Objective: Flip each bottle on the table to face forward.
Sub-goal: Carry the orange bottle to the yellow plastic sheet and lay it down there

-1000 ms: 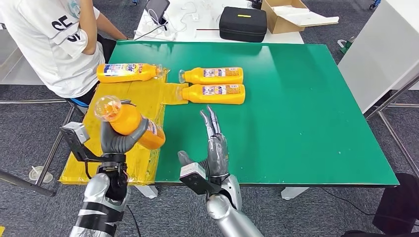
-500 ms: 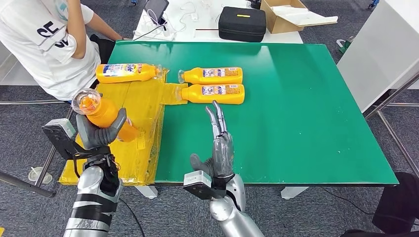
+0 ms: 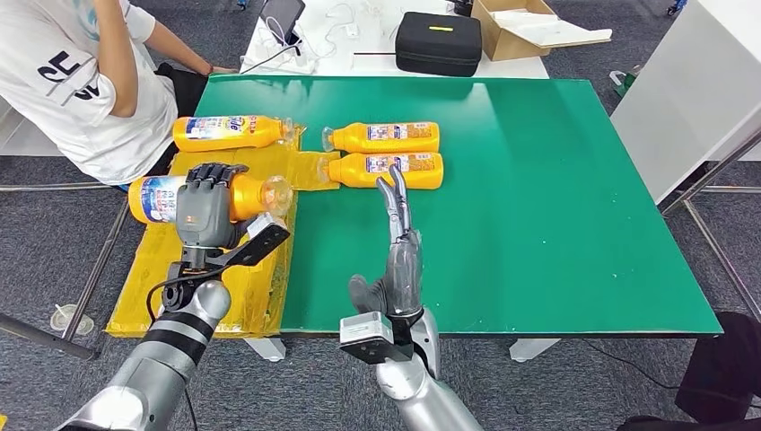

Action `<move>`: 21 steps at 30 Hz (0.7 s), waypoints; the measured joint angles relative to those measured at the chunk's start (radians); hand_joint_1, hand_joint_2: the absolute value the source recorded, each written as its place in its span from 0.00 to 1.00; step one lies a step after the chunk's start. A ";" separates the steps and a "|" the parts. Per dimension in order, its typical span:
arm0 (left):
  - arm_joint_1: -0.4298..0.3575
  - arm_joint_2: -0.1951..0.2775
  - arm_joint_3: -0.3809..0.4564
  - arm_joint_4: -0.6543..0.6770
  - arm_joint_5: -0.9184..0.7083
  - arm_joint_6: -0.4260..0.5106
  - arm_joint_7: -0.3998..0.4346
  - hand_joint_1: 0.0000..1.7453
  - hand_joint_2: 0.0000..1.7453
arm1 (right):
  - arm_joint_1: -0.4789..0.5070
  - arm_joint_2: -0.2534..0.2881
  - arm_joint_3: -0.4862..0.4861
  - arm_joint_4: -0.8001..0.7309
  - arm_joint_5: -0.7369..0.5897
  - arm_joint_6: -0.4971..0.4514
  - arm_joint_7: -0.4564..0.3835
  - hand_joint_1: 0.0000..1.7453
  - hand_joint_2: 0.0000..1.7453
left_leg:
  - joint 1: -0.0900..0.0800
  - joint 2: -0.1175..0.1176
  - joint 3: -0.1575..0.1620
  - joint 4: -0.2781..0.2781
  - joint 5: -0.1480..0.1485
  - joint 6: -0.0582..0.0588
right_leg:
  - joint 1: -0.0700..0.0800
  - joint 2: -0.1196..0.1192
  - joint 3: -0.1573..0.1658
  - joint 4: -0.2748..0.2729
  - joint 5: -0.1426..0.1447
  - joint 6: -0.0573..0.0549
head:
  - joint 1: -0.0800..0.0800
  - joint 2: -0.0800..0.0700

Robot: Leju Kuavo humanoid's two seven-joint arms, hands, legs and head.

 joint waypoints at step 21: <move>-0.099 0.108 -0.166 0.243 -0.089 -0.432 -0.061 1.00 1.00 | -0.003 -0.025 0.031 -0.011 -0.033 0.056 -0.023 0.00 0.00 | 0.000 0.001 -0.001 0.000 0.000 0.000 | 0.000 0.001 -0.001 0.000 0.000 0.000 | 0.000 0.000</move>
